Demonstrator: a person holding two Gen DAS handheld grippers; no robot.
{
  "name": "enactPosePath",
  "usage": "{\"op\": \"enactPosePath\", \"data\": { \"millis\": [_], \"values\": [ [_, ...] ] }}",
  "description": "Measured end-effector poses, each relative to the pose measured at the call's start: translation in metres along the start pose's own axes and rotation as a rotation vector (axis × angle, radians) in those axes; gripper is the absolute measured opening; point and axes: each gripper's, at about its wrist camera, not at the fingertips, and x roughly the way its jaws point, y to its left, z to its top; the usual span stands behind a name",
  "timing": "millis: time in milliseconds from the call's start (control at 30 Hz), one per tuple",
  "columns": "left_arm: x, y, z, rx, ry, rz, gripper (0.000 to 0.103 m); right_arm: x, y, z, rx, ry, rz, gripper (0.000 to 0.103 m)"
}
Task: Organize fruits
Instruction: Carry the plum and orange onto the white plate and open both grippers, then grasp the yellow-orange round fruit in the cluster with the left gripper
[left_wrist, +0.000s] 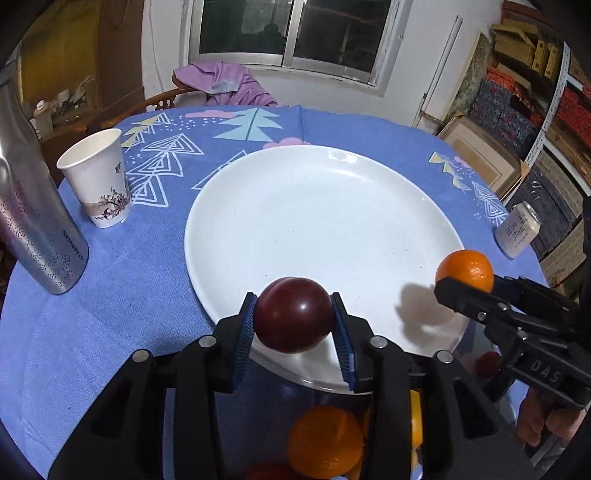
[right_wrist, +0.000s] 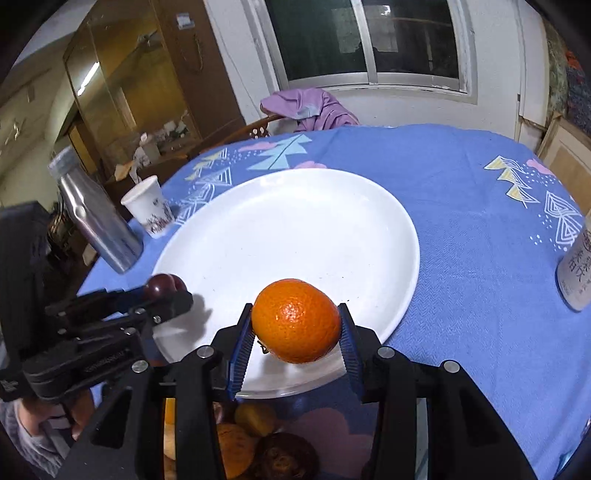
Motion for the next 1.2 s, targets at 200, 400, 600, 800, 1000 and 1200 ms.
{"op": "enactPosePath", "data": {
  "millis": [200, 400, 600, 800, 1000, 1200],
  "values": [
    [-0.011, 0.001, -0.001, -0.013, -0.038, 0.001, 0.057, -0.008, 0.008, -0.005, -0.011, -0.022, 0.003, 0.048],
    [-0.048, -0.003, -0.007, -0.003, -0.122, 0.008, 0.068, -0.041, 0.013, -0.008, -0.009, -0.079, 0.031, 0.050],
    [-0.074, 0.004, -0.038, -0.026, -0.153, 0.029, 0.072, -0.088, 0.014, -0.032, -0.005, -0.165, 0.063, 0.064],
    [-0.091, -0.031, -0.073, 0.089, -0.201, 0.044, 0.079, -0.119, -0.014, -0.054, 0.069, -0.212, 0.062, 0.078],
    [-0.085, -0.075, -0.089, 0.251, -0.245, 0.118, 0.086, -0.135, -0.057, -0.058, 0.261, -0.245, 0.097, 0.088],
    [-0.073, -0.080, -0.088, 0.263, -0.228, 0.113, 0.086, -0.129, -0.057, -0.059, 0.286, -0.221, 0.105, 0.091]
  ]
}}
